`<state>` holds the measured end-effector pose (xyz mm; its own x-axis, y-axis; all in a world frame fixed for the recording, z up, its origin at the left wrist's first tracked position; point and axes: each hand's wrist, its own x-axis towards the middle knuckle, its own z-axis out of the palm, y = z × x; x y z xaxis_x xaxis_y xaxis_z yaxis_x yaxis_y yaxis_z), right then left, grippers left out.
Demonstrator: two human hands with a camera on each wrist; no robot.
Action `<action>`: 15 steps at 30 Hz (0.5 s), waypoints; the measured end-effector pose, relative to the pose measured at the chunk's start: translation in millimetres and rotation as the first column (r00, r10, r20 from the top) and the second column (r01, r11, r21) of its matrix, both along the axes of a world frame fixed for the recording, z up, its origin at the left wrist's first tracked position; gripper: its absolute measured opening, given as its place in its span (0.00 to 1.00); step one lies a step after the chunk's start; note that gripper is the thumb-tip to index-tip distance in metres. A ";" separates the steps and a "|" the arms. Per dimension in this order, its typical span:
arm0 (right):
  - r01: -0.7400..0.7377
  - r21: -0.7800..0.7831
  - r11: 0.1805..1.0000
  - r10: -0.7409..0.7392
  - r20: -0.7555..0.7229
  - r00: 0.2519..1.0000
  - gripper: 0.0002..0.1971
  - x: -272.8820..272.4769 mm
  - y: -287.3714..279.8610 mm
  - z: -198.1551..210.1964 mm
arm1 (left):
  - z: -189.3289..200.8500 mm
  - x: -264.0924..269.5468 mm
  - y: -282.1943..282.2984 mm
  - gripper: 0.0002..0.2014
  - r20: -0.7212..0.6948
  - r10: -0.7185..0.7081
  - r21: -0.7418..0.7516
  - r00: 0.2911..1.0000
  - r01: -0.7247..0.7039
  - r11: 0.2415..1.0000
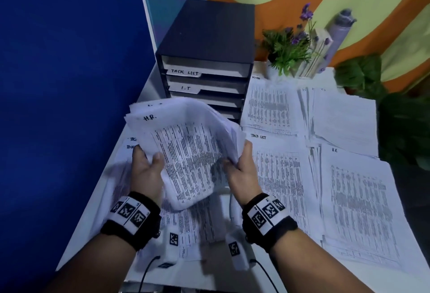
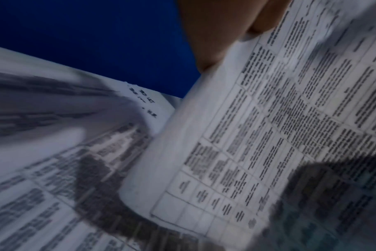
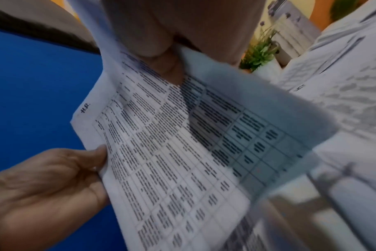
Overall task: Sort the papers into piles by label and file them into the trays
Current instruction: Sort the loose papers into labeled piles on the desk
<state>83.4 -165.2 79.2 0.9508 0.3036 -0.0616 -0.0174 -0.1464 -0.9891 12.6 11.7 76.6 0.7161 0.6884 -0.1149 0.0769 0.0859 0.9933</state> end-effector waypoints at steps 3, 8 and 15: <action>0.167 -0.107 0.980 -0.170 -0.017 0.985 0.20 21.1 -27.9 -5.1 | -3.8 23.5 -16.7 0.10 -0.019 -0.053 0.004 0.998 0.053 0.999; 0.303 -0.246 0.921 -0.326 -0.056 0.944 0.20 52.0 -103.5 -13.5 | -22.2 45.5 -64.9 0.15 -0.160 -0.319 -0.002 0.934 0.323 0.947; 0.497 -0.393 0.773 -0.582 -0.128 0.803 0.20 77.3 -242.4 -37.0 | -59.1 58.1 -130.6 0.13 -0.427 -0.543 0.099 0.723 0.634 0.767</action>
<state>160.7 -407.6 42.2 0.8945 -0.3341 -0.2972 -0.4110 -0.3526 -0.8407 70.7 -118.9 17.5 0.9230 0.1788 -0.3408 0.3819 -0.3159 0.8686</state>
